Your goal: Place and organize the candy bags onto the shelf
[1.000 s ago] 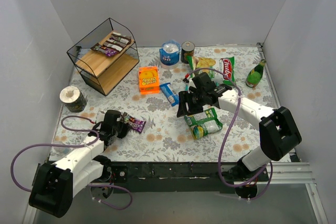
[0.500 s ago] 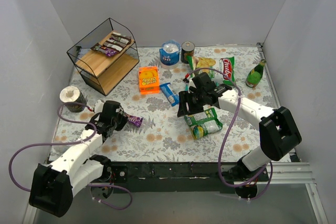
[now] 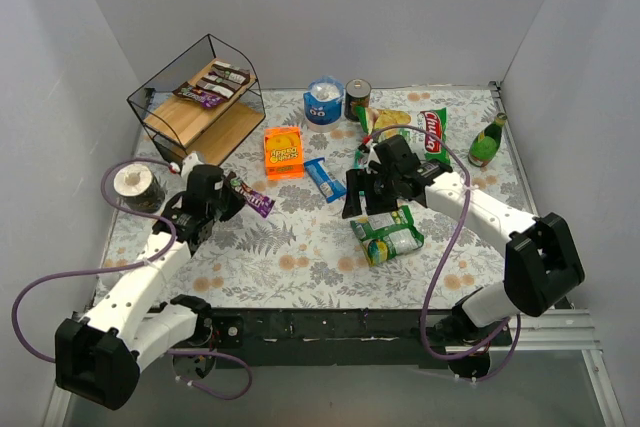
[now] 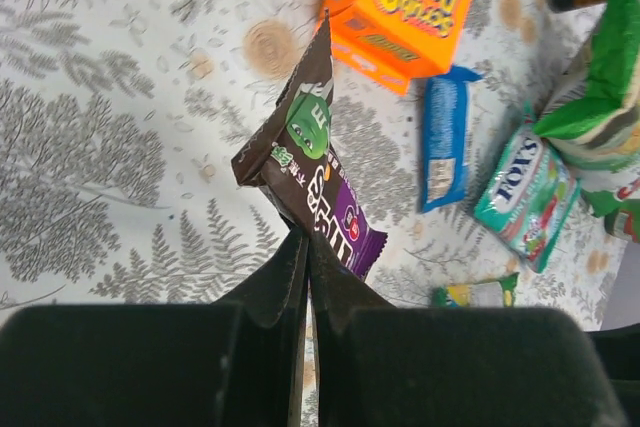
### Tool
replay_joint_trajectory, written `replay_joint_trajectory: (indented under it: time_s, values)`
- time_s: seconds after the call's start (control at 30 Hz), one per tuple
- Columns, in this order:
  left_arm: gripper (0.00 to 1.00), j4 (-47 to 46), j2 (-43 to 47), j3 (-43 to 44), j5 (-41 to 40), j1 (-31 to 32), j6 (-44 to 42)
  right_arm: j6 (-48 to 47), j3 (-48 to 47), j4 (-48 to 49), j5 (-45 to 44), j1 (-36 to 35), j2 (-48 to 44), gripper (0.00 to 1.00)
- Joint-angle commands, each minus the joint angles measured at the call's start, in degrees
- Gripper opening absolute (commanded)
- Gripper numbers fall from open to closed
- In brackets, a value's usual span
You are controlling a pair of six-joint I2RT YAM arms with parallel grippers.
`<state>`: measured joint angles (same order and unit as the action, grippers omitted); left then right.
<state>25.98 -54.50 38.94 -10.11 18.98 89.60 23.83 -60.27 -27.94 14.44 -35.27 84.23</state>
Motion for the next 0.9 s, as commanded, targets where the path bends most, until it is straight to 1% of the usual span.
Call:
replay_joint_trajectory:
  time_s: [0.0, 0.03, 0.07, 0.13, 0.17, 0.23, 0.27, 0.3, 0.37, 0.4, 0.43, 0.53, 0.6, 0.7, 0.77, 0.87]
  values:
    - [0.0, 0.12, -2.44, 8.77, 0.62, 0.0, -5.57, 0.77, -1.6, -2.02, -2.22, 1.43, -3.8, 0.85]
    - [0.0, 0.56, -4.45, 10.61, 0.7, 0.09, -6.62, 0.86, -1.6, -2.46, -2.48, 1.6, -4.07, 0.86]
    - [0.0, 1.26, -5.87, 14.9, 1.14, 0.0, -7.59, 0.86, -1.69, -2.73, -2.57, 2.04, -4.77, 0.87]
    - [0.0, 2.41, -8.59, 19.4, 1.41, -0.09, -9.52, 0.86, -1.87, -3.6, -2.92, 2.39, -5.39, 0.88]
    - [0.0, 3.28, -11.56, 24.21, 1.49, -0.17, -10.4, 0.78, -1.78, -3.87, -3.27, 2.66, -5.82, 0.89]
    - [0.0, 4.25, -14.65, 28.97, 1.85, -0.87, -11.99, 0.6, -1.34, -3.96, -3.89, 3.01, -6.18, 0.9]
    - [0.0, 5.21, -17.28, 32.92, 2.28, -1.49, -12.08, 0.42, -1.34, -4.05, -3.72, 3.53, -6.35, 0.9]
    - [0.0, 5.75, -18.96, 35.22, 4.29, -3.49, -12.17, -0.27, -1.43, -4.31, -3.45, 3.8, -6.35, 0.9]
    - [0.0, 6.28, -22.21, 38.22, 6.93, -6.05, -11.47, -1.15, -0.99, -3.88, -3.27, 4.59, -6.62, 0.9]
    - [0.0, 6.1, -23.01, 40.67, 9.99, -9.28, -11.38, -1.42, -1.08, -3.35, -3.19, 4.94, -6.71, 0.9]
    - [0.0, 6.1, -23.8, 41.82, 12.81, -10.79, -11.38, -1.77, -1.16, -3.26, -2.4, 5.38, -6.53, 0.9]
    - [0.0, 6.28, -27.23, 46.65, 15.98, -15.19, -13.83, -2.39, -1.87, -2.73, -2.04, 6.96, -6.27, 0.9]
    - [0.0, 8.29, -30.21, 50.51, 16.44, -17.57, -15.86, -2.65, -2.39, -2.38, -1.69, 8.1, -6.0, 0.9]
    - [0.0, 9.0, -32.07, 52.99, 17.75, -18.89, -17.62, -3.44, -3.18, -2.9, -1.52, 9.16, -5.48, 0.9]
    - [0.0, 9.44, -33.56, 54.83, 17.58, -21.79, -17.1, -3.79, -3.19, -2.64, -1.34, 9.69, -5.21, 0.9]
    - [0.0, 10.84, -35.5, 57.12, 16.01, -22.41, -15.87, -3.97, -3.01, -2.38, -0.9, 10.39, -4.6, 0.9]
